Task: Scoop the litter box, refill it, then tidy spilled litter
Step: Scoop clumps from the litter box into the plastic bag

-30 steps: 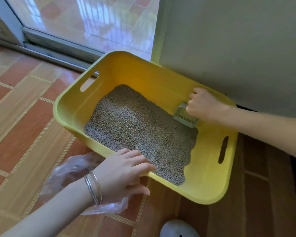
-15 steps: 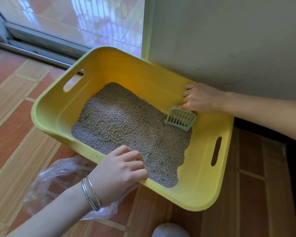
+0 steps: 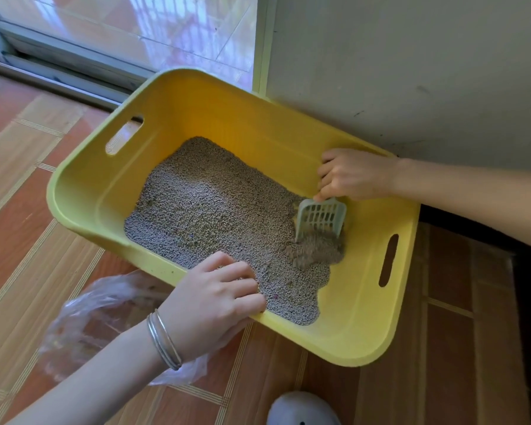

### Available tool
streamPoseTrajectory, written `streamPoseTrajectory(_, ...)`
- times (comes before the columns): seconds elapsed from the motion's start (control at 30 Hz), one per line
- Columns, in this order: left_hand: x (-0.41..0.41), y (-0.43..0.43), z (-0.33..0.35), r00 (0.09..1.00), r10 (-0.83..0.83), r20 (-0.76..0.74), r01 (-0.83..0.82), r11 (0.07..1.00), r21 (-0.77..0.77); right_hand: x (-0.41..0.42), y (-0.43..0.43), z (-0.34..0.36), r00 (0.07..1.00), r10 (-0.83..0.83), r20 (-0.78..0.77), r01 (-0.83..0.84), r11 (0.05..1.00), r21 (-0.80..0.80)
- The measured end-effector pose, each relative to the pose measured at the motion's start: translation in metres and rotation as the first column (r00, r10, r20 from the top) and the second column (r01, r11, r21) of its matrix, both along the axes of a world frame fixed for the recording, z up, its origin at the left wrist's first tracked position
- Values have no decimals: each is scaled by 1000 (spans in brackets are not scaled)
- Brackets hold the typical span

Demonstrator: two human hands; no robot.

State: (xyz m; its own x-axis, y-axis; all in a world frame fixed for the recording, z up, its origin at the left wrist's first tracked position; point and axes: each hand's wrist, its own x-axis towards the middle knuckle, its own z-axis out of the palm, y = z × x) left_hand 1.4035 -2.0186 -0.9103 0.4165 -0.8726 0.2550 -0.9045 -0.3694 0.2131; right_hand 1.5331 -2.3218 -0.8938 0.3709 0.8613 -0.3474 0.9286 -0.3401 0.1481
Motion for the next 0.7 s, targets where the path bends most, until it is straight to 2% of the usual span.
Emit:
streamPoseTrajectory(0.13, 3, -2, 0, 1000, 9, 5, -9, 1000, 11, 6, 1, 1, 998, 65, 20, -63, 996, -65)
streamPoseTrajectory(0.23, 1, -1, 0, 1000, -6, -13, 6, 1000, 30, 11, 7, 5, 990, 96, 101, -72, 974, -216)
streamPoseTrajectory(0.33, 2, 0, 0, 1000, -17, -10, 17, 1000, 23, 20, 12, 7, 991, 48, 123, -5, 946, -324)
streamPoseTrajectory(0.43, 0, 1, 1, 1000, 4, -26, -4, 1000, 7, 26, 6, 5, 993, 54, 104, -22, 958, -286)
streamPoseTrajectory(0.6, -1, -1, 0, 1000, 25, -3, -25, 1000, 14, 20, -4, -3, 996, 87, -2, -87, 994, -70)
streamPoseTrajectory(0.7, 0, -2, 1, 1000, 30, -8, -30, 999, 11, 16, -6, -1, 998, 68, -6, -68, 997, -42)
